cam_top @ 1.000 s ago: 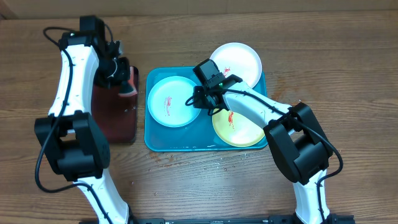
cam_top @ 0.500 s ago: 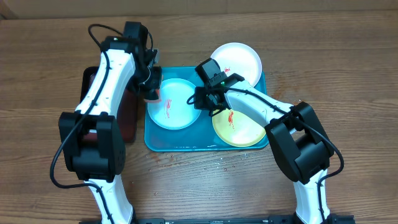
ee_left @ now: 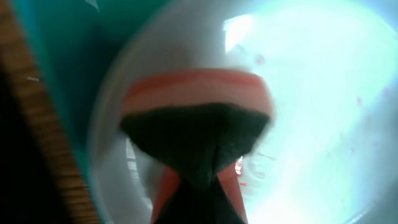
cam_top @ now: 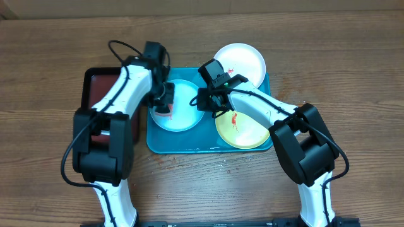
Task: Clean dirty plates on tray and stack at the side
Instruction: 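Carry the sponge with the left gripper onto the light-blue plate, then scrub the light-blue plate with the sponge while the right gripper holds it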
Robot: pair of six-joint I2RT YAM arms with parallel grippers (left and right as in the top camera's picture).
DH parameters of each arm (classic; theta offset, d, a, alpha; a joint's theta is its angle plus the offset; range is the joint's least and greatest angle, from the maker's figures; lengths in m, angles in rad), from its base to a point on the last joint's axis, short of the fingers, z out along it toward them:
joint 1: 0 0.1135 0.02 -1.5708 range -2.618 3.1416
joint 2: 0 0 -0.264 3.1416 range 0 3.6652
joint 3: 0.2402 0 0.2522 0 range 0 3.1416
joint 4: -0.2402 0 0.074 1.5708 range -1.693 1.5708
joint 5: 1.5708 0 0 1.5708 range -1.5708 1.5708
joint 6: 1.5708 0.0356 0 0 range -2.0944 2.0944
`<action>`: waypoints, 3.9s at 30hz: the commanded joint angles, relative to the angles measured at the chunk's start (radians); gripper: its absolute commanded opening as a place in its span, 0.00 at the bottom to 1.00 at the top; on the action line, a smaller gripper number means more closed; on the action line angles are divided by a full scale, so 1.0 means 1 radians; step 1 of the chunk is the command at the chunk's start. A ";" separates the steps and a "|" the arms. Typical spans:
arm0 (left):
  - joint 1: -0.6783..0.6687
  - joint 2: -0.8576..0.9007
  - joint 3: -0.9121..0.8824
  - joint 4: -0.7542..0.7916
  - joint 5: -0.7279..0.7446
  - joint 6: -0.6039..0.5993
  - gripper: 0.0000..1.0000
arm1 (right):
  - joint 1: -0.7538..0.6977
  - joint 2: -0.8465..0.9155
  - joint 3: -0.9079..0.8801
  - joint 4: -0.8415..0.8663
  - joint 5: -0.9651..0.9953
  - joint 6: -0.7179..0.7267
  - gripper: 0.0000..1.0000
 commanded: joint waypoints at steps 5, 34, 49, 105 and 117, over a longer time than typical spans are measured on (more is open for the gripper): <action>-0.042 -0.007 -0.059 -0.003 0.080 -0.010 0.04 | -0.003 0.009 0.010 -0.009 -0.004 -0.003 0.04; 0.035 -0.007 -0.057 -0.035 -0.031 -0.118 0.04 | -0.003 0.009 0.010 -0.008 -0.003 -0.003 0.04; 0.026 -0.007 -0.057 -0.051 0.277 0.058 0.04 | 0.002 0.009 0.010 -0.024 -0.119 -0.003 0.04; -0.093 -0.007 -0.057 -0.062 -0.479 -0.299 0.04 | 0.011 0.009 -0.003 -0.091 -0.132 0.050 0.04; -0.098 -0.007 -0.057 0.259 -0.134 -0.187 0.04 | 0.011 0.009 -0.003 -0.087 -0.132 0.048 0.04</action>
